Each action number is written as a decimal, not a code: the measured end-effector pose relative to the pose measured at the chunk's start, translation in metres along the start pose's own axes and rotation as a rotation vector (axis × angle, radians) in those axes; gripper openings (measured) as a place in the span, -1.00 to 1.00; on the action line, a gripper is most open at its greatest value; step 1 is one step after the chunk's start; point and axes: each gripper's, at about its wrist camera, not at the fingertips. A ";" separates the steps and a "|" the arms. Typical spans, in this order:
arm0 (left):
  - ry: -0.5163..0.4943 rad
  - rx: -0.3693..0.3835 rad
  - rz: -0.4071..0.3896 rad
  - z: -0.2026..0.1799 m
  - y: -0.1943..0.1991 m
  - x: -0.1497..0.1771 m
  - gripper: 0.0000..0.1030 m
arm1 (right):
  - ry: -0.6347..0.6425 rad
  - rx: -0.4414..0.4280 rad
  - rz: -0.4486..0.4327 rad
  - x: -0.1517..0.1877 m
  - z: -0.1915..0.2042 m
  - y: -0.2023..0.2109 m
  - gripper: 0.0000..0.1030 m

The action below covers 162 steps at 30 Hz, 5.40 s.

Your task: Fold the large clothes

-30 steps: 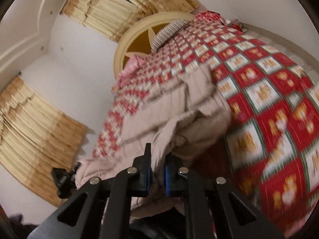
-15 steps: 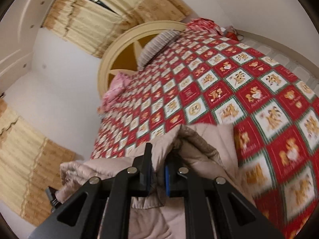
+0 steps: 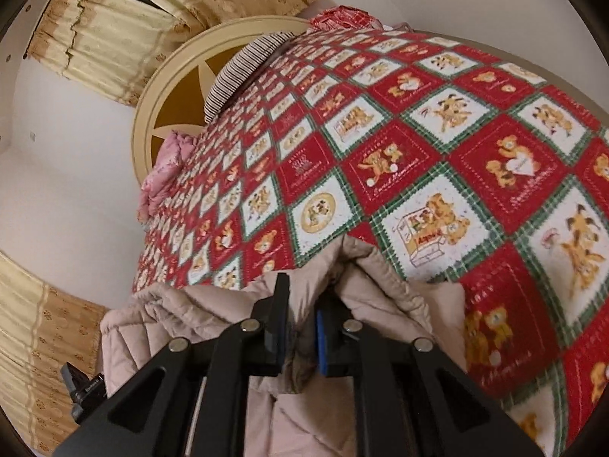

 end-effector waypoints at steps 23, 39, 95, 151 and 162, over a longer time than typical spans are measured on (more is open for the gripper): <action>-0.605 -0.072 -0.189 -0.191 0.003 0.087 0.48 | 0.599 0.197 -0.202 0.102 0.146 0.065 -0.46; -0.588 -0.275 -0.110 -0.192 -0.134 0.097 0.64 | 0.446 0.243 -0.082 0.076 0.061 -0.038 -0.44; -0.626 -0.184 -0.061 -0.165 -0.090 0.092 0.74 | 0.455 0.306 -0.135 0.120 0.082 -0.049 -0.55; -0.022 0.326 -0.276 -0.003 0.021 0.063 -0.48 | 0.434 0.201 0.067 0.167 0.158 -0.117 -0.68; -0.371 0.260 -0.382 -0.034 0.148 0.070 -0.62 | 0.135 -0.030 0.155 0.274 0.217 -0.106 -0.62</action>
Point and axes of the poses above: each gripper's, at about its wrist camera, not at the fingertips, and y roughly against the way its jaws point, z to its left, x to its underside, and after that the axes turned 3 degrees about z, right-handed
